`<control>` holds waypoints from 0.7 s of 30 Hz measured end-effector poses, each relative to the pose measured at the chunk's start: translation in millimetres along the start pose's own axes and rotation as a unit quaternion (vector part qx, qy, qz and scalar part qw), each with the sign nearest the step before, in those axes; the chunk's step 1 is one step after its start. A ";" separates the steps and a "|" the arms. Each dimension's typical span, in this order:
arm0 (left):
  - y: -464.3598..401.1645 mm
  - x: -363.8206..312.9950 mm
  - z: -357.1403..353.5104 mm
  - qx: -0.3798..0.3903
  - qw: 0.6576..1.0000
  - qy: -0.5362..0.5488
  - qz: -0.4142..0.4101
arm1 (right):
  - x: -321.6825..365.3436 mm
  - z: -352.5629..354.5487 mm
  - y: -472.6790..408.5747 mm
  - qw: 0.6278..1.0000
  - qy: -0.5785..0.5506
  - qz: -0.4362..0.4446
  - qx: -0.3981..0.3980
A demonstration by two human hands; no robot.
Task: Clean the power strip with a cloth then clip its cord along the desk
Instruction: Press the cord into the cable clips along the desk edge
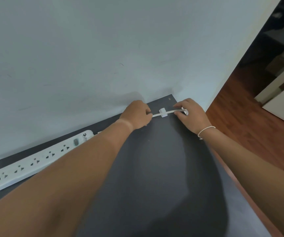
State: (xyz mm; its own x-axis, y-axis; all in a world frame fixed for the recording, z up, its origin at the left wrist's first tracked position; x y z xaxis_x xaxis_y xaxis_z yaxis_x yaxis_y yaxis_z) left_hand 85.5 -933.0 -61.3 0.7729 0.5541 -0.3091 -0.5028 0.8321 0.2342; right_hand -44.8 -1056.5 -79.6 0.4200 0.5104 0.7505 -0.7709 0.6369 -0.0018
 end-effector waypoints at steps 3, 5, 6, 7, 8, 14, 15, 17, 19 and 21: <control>-10.1 -13.3 -2.4 -0.007 1.000 0.011 -0.022 | -6.2 0.3 -1.4 1.000 -0.025 -0.011 0.003; -15.2 -18.7 -4.3 -0.007 0.999 0.039 -0.020 | -6.5 0.2 -1.4 0.999 -0.052 -0.013 0.002; -17.1 -20.3 -5.6 -0.004 0.999 0.052 -0.016 | -6.7 0.3 -1.3 0.997 -0.071 -0.016 -0.002; -18.8 -21.1 -7.7 0.001 0.998 0.062 -0.011 | -7.2 0.1 -1.3 0.996 -0.091 -0.019 -0.006; -19.7 -21.3 -9.4 0.007 0.998 0.069 -0.005 | -7.6 -0.2 -1.6 0.994 -0.105 -0.021 -0.008; -21.0 -24.8 -10.6 0.019 0.994 0.112 0.001 | -10.0 -3.3 -7.7 0.990 -0.140 -0.031 0.009; -21.7 -26.0 -10.2 0.019 0.994 0.110 0.001 | -10.3 -3.0 -8.5 0.989 -0.141 -0.031 0.011; -23.4 -27.8 -9.2 0.021 0.995 0.095 -0.003 | -10.6 -3.3 -9.4 0.990 -0.140 -0.029 0.016; -24.9 -29.9 -7.6 0.021 0.998 0.061 -0.015 | -10.3 -3.5 -10.4 0.990 -0.140 -0.026 0.021; -24.7 -33.9 -7.2 0.017 0.999 0.002 -0.035 | -10.0 -4.2 -11.6 0.990 -0.137 -0.021 0.025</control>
State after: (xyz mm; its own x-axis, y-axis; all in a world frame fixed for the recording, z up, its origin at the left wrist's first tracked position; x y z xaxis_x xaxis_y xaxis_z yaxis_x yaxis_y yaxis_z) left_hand 68.9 -972.2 -63.2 0.8042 0.4944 -0.3299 -0.4340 0.8677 0.2425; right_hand -38.1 -1066.6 -89.8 0.3115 0.3041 0.9003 -0.7809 0.6218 0.0601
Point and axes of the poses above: each hand's wrist, its own y-axis away from the middle knuckle, its own z-axis out of the back of the hand, x = y × z, the point moved 6 cm from there along -y, towards the middle knuckle, and after that the axes turned 11 degrees about -y, right-handed, at the moved point
